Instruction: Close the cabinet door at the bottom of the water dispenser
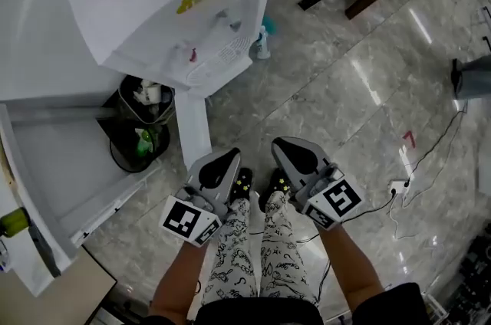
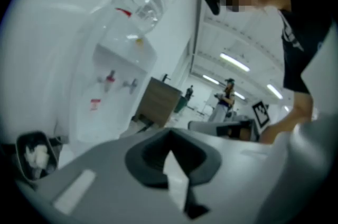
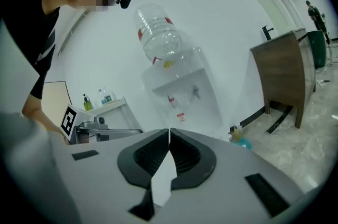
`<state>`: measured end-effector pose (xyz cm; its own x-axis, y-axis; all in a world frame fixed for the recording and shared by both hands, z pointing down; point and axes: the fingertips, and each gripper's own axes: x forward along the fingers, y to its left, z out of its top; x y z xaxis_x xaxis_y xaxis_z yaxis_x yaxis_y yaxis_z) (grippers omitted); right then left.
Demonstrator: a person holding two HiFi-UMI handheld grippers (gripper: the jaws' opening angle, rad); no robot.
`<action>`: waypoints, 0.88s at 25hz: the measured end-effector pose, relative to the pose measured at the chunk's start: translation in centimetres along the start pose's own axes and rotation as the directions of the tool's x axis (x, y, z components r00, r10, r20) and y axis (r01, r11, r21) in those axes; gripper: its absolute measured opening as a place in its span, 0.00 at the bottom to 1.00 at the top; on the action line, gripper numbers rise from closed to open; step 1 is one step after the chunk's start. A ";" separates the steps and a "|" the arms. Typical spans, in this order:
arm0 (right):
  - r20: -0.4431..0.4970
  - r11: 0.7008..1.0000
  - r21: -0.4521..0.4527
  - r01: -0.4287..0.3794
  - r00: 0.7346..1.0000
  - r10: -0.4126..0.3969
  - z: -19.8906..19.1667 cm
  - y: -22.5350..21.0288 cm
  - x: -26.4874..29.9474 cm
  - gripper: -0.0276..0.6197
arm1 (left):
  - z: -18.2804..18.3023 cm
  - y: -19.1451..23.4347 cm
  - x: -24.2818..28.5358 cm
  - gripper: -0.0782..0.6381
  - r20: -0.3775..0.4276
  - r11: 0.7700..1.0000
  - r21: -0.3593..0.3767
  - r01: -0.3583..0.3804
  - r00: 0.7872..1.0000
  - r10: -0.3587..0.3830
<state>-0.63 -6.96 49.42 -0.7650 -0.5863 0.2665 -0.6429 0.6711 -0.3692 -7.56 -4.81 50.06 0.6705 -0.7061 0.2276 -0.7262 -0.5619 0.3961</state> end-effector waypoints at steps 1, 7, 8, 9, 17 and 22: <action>-0.016 1.000 0.005 0.010 1.000 -0.010 -1.7 -0.5 1.2 0.07 | -1.6 1.6 0.1 0.11 0.004 0.999 -0.026 -0.030 1.000 0.031; -0.041 0.994 0.110 -0.009 0.999 0.013 -8.1 -0.6 5.4 0.07 | -10.6 12.2 -1.7 0.11 -0.045 0.961 0.055 -0.272 0.960 0.275; -0.039 0.992 0.121 -0.022 0.999 0.026 -8.6 -0.3 5.6 0.07 | -11.7 14.2 -2.5 0.11 -0.056 0.949 0.076 -0.306 0.949 0.310; -0.041 0.992 0.121 -0.032 0.998 0.038 -9.1 -0.1 5.8 0.07 | -12.7 16.0 -3.4 0.11 -0.067 0.936 0.104 -0.336 0.937 0.344; -0.080 0.996 0.068 -0.050 0.995 0.055 -11.9 -0.2 7.9 0.07 | -19.7 26.1 -10.0 0.11 -0.175 0.835 0.175 -0.521 0.818 0.547; -0.067 0.992 0.108 -0.057 0.996 0.064 -12.4 -0.3 8.8 0.07 | -23.6 25.4 -9.2 0.11 -0.274 0.873 0.213 -0.439 0.831 0.485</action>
<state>-7.59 -6.70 62.88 -0.8055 -0.5102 0.3015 -0.5907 0.6500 -0.4780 -28.62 -2.45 78.99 0.2466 -0.7411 0.6245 -0.9605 -0.2724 0.0560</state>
